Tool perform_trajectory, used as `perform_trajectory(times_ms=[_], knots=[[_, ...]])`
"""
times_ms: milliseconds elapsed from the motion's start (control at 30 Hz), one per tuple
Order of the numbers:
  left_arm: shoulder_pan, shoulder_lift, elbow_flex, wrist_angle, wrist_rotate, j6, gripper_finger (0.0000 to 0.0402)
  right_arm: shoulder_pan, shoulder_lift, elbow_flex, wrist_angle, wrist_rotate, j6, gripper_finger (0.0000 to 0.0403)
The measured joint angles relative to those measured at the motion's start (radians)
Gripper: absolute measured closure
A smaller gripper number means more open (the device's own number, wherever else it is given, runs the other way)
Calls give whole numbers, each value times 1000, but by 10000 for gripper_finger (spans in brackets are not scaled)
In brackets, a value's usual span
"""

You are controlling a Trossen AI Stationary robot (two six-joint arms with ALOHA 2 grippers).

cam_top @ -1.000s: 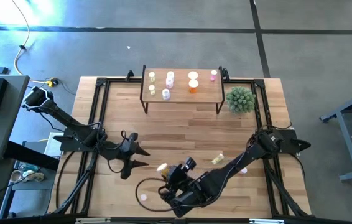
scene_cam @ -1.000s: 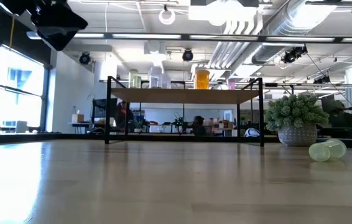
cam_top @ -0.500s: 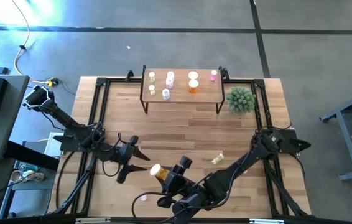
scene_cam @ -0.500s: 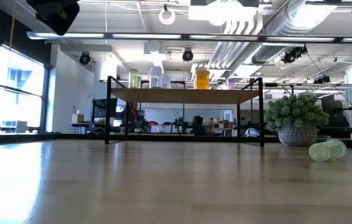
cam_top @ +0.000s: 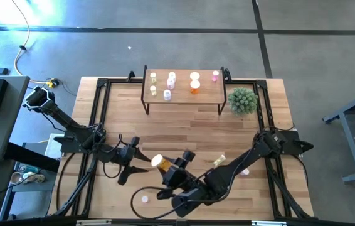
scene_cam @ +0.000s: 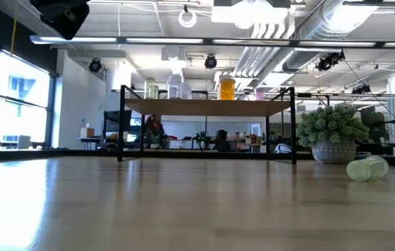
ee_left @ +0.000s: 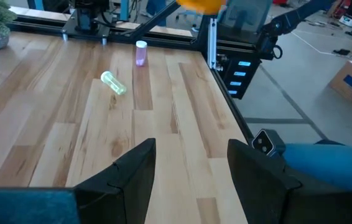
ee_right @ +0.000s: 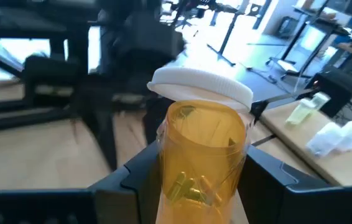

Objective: Pick and place medicine bottles onto shelf by color
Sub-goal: Put the orange pill bottle aligned with the other orange pill bottles on the shelf

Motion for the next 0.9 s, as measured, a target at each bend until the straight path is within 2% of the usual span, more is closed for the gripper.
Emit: perform_trajectory(times_ms=[167,300,400,600,667,900], knots=[[0,0,0,-6,0,0,211,-20,-38,0,-53,37,-16,240],[0,0,0,-9,0,0,211,-38,-67,0,-174,83,37,240],[0,0,0,-9,2,0,211,-58,-86,-6,-337,109,178,240],[0,0,0,-9,3,0,211,-109,-88,-8,-746,155,579,240],[0,0,0,-9,3,0,211,-121,-89,-14,-783,163,659,240],[0,0,0,-11,3,0,211,-159,-109,-30,-784,175,588,240]])
